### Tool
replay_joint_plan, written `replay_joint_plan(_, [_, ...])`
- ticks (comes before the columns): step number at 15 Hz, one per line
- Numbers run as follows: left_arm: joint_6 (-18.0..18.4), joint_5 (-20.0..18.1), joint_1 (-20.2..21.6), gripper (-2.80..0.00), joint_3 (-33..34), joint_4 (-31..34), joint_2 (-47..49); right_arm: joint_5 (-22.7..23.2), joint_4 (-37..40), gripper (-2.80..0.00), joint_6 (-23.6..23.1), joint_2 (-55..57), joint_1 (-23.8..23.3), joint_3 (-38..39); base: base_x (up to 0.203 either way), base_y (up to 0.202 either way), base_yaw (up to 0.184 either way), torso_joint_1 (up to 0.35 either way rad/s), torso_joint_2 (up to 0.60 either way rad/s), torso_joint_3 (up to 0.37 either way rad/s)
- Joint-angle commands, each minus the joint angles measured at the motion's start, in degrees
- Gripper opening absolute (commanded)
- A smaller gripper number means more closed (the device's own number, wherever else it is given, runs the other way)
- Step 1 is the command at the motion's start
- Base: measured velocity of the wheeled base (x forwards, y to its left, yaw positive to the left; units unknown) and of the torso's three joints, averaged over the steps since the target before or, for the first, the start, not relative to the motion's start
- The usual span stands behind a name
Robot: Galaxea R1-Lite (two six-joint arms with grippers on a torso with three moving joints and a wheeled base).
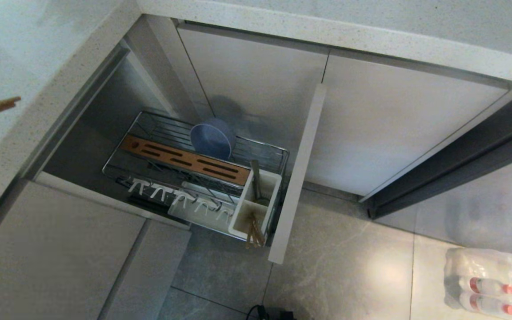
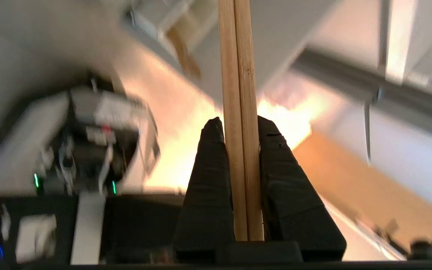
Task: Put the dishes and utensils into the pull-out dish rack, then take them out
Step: Pick up the chopsticks and place it in the cupboard
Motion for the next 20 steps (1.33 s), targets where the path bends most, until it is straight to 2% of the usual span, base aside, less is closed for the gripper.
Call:
replay_joint_plan(1, [-0.2, -1.7, -1.3, -2.80, 0.3, 1.8, 1.7, 0.0, 0.0, -2.80, 0.0, 0.1, 0.0, 0.0, 0.000, 0.000, 0.000, 0.000, 0.00, 0.000])
replay_joint_plan(4, [3.4, -6.2, -4.6, -2.80, 2.1, 6.6, 4.5, 0.0, 0.0, -2.80, 0.0, 0.1, 0.0, 0.0, 0.000, 0.000, 0.000, 0.000, 0.00, 0.000])
replay_joint_plan(7, [7.7, -10.3, -5.2, -2.80, 5.0, 9.9, 8.7, 0.0, 0.0, -2.80, 0.0, 0.1, 0.0, 0.0, 0.000, 0.000, 0.000, 0.000, 0.00, 0.000])
replay_joint_plan(11, [14.2, -10.9, -5.2, -2.80, 14.1, 8.7, 15.3, 0.0, 0.0, -2.80, 0.0, 0.1, 0.0, 0.0, 0.000, 0.000, 0.000, 0.000, 0.00, 0.000])
replay_joint_plan(12, [14.9, -10.9, -5.2, -2.80, 16.4, 5.9, 16.8, 0.0, 0.0, -2.80, 0.0, 0.1, 0.0, 0.0, 0.000, 0.000, 0.000, 0.000, 0.00, 0.000])
replay_joint_plan(15, [15.2, -10.9, -6.6, -2.80, 20.4, -2.7, 20.5, 0.0, 0.0, -2.80, 0.0, 0.1, 0.0, 0.0, 0.000, 0.000, 0.000, 0.000, 0.00, 0.000])
replay_joint_plan(18, [14.5, -11.0, -11.2, -2.80, 19.0, -3.1, 23.0, 0.0, 0.0, -2.80, 0.0, 0.1, 0.0, 0.0, 0.000, 0.000, 0.000, 0.000, 0.00, 0.000])
replay_joint_plan(20, [12.4, -10.9, -13.5, -2.80, 16.7, -3.5, 25.1, 0.0, 0.0, -2.80, 0.0, 0.1, 0.0, 0.0, 0.000, 0.000, 0.000, 0.000, 0.00, 0.000])
